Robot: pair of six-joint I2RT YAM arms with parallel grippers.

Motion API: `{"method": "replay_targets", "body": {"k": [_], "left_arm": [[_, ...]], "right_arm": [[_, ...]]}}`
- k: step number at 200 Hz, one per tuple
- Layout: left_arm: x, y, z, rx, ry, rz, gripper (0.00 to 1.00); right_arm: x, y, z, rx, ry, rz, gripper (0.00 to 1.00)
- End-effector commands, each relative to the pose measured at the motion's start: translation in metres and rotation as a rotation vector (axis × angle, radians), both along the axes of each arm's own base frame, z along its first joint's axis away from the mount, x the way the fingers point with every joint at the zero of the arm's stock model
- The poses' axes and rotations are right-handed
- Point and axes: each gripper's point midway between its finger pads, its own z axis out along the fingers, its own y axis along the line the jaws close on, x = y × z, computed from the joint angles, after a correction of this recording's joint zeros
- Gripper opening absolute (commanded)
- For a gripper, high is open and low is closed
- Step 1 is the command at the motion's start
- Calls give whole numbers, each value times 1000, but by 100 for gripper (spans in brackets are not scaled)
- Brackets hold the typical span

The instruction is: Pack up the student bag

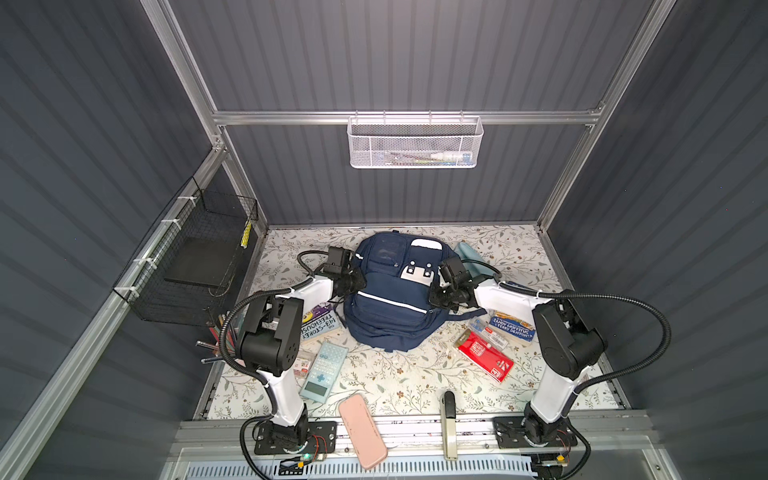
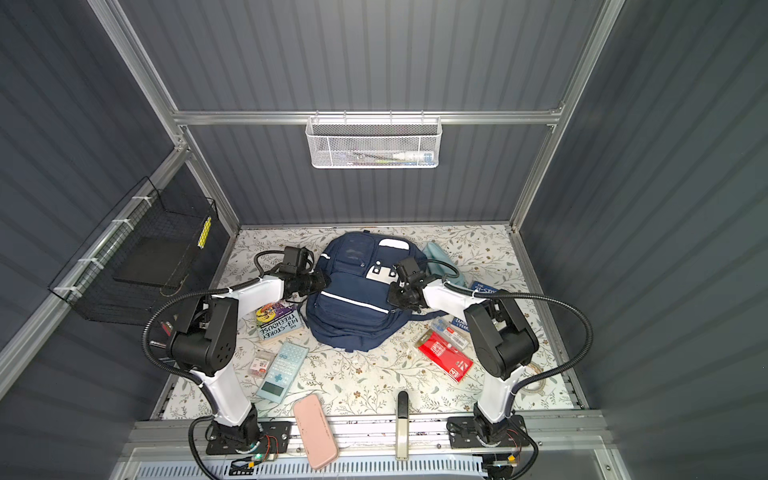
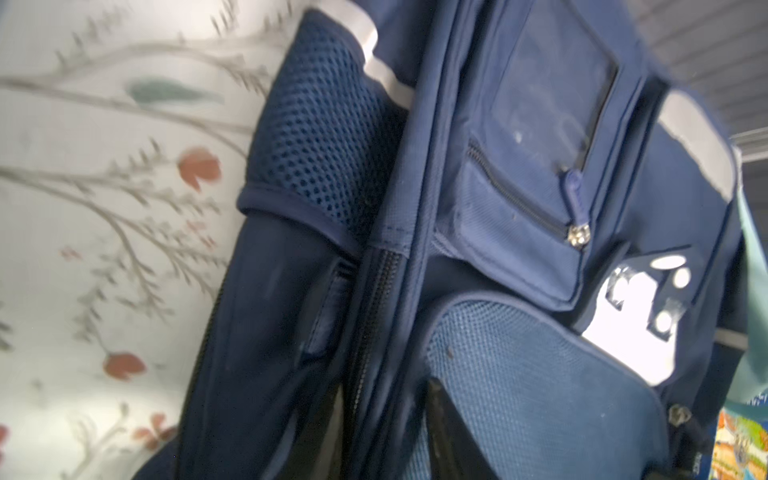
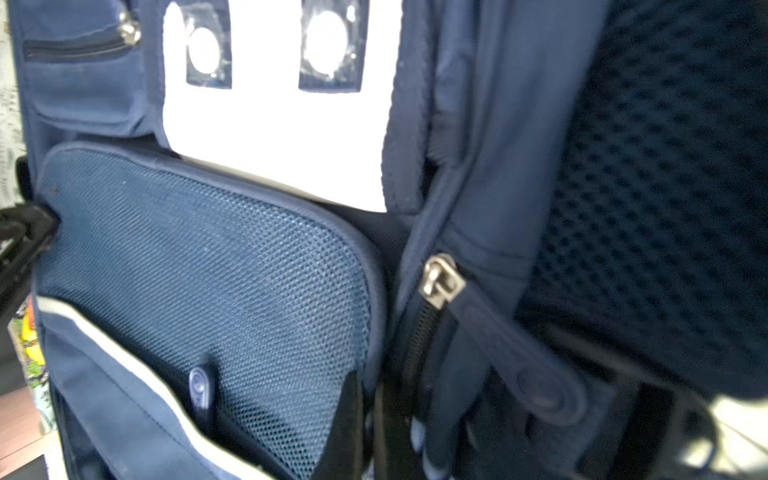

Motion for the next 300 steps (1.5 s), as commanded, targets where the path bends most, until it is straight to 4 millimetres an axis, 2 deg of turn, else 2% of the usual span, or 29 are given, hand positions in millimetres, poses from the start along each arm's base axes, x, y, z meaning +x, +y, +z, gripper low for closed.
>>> {"method": "replay_targets", "body": {"k": [1, 35, 50, 72, 89, 97, 114, 136, 145, 156, 170, 184, 209, 220, 238, 253, 261, 270, 278, 280, 300], "left_arm": [[9, -16, 23, -62, -33, -65, 34], [20, -13, 66, -66, -98, -76, 36], [20, -11, 87, -66, -132, -69, 42], [14, -6, 104, -63, -148, -68, 57], [3, -6, 114, -60, -157, -87, 63], [-6, -14, 120, -81, -180, -129, 63], [-33, -47, 130, -50, -275, -307, 64], [-83, -94, 127, -1, -378, -594, 64], [-101, -106, 123, 47, -413, -674, 64], [-113, -116, 111, 167, -432, -726, 64], [-118, -120, 93, 303, -406, -747, 68], [-117, -121, 78, 362, -379, -743, 70], [-114, -123, 72, 381, -401, -713, 72], [-111, -117, 68, 423, -407, -687, 76], [-105, -107, 54, 506, -377, -644, 76], [-102, -108, 44, 520, -361, -642, 72], [-101, -112, 42, 507, -365, -651, 65], [-100, -117, 42, 493, -370, -663, 41], [-98, -118, 43, 493, -365, -663, 6], [-98, -118, 43, 494, -366, -663, 0], [-97, -117, 50, 498, -378, -654, 0]], "right_arm": [[7, 32, 47, 141, -96, 49, 0], [9, 38, 108, 231, -236, -11, 0], [11, 41, 129, 248, -297, -41, 0], [15, 44, 135, 286, -311, -76, 0], [19, 47, 133, 291, -309, -78, 0], [20, 49, 131, 291, -301, -77, 0], [20, 53, 131, 305, -293, -69, 0], [17, 58, 136, 348, -274, -50, 0], [16, 61, 138, 358, -264, -37, 0], [13, 63, 139, 373, -256, -31, 0], [11, 64, 139, 388, -250, -35, 0], [9, 63, 136, 394, -243, -39, 0], [5, 59, 132, 398, -237, -50, 0], [3, 58, 133, 406, -237, -55, 0], [-2, 62, 131, 427, -221, -43, 0], [-11, 69, 130, 425, -210, -22, 0], [-15, 72, 127, 423, -201, -16, 0], [-19, 75, 123, 439, -184, -13, 0], [-20, 74, 119, 450, -176, -16, 0], [-20, 74, 118, 451, -176, -17, 0], [-21, 62, 113, 402, -191, 11, 0]]}}
